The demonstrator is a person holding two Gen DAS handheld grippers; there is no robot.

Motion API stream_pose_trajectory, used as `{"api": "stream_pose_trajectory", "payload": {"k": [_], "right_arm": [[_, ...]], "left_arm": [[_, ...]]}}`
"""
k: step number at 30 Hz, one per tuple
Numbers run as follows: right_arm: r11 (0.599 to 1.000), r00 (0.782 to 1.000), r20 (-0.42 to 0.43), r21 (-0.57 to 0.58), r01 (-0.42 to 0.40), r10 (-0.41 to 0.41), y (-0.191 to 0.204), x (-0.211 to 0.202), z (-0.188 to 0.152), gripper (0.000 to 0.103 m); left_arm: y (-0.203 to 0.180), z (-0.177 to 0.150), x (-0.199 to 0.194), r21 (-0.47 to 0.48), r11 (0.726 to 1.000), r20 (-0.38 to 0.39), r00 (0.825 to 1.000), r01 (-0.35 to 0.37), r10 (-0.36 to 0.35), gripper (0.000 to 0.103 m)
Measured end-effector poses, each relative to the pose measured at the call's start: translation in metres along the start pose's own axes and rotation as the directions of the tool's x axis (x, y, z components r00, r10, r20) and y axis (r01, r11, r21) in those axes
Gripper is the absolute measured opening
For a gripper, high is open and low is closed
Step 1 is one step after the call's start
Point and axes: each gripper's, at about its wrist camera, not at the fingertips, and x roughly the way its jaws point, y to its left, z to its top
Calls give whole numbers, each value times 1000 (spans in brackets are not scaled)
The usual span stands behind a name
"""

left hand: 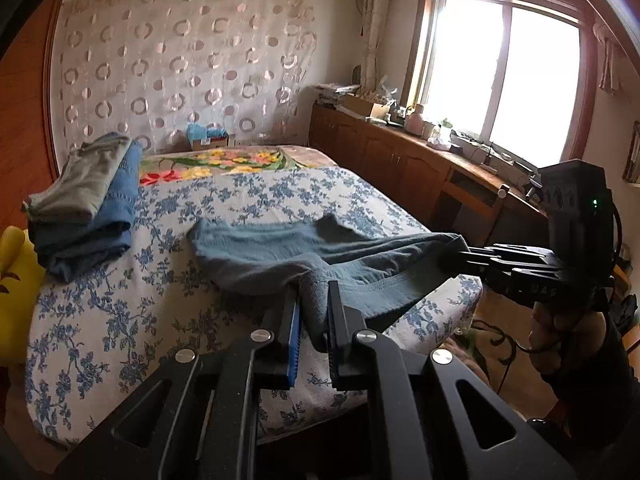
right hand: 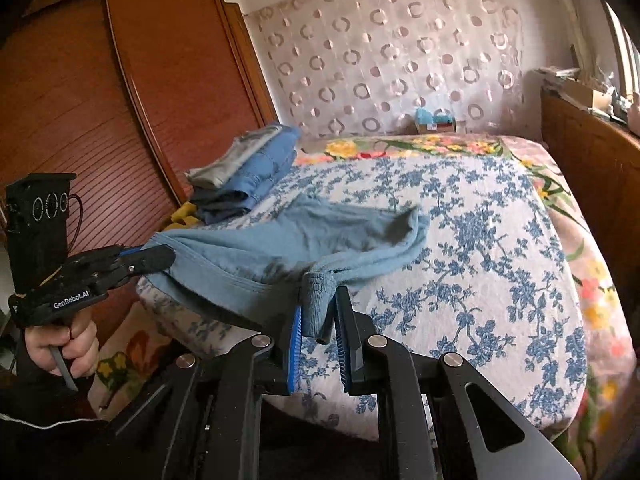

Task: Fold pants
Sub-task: 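Lift the hemmed edge with both tools and fold it over toward the waistband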

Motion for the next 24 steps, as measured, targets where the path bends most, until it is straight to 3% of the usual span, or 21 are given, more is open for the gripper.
{"api": "stream_pose_trajectory", "payload": {"k": [14,24], "right_arm": [[999,999,46,-48,1,1,3,-17,3,15],[999,999,30,-31,28,-27,-12,16,6,15]], "left_arm": [[-11,11,-19,20,1000,54,998,17,-18,12],[7,9,19,-16,1000,-5,1000,-16,16,12]]}}
